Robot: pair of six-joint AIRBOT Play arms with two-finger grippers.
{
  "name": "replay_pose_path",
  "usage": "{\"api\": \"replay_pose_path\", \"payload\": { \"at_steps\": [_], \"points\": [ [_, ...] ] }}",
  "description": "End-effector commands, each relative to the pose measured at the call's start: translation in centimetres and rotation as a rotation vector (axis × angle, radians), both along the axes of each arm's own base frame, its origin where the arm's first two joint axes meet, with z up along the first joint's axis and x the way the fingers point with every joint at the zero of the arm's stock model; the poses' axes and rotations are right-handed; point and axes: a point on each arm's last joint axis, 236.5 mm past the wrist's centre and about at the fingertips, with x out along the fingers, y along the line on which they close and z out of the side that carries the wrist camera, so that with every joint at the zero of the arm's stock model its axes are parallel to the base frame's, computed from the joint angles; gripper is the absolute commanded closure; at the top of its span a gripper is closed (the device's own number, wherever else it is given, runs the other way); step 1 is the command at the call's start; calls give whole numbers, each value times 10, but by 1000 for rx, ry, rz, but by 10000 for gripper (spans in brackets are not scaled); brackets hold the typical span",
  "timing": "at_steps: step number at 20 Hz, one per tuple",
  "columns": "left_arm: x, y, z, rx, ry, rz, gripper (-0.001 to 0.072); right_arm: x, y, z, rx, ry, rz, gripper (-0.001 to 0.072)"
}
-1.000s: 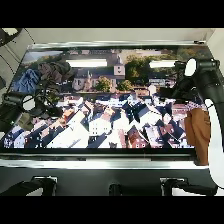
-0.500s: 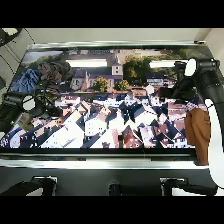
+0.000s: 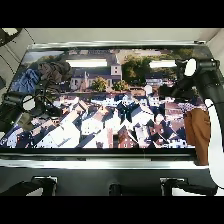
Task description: Fold the shirts.
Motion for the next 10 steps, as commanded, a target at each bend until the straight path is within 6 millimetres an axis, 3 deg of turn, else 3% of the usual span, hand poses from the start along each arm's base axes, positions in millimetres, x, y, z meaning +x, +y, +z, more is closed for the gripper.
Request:
{"api": "replay_pose_path", "payload": {
  "at_steps": [1,4,6,9,10],
  "points": [
    [7,-2,2,-7,-32,-1,361,16,1,4,6,-68,-5,15],
    [13,-5,3,-17,-57,-7,363,25,2,8,8,-112,-2,14],
    [25,-8,3,-24,-96,-14,362,38,3,13,11,-170,-1,14],
    [45,-5,14,-2,-186,-34,333,40,3,13,11,-177,-1,15],
    [51,4,23,50,-210,-61,-3,40,3,13,11,-177,0,15]
  ]
}}
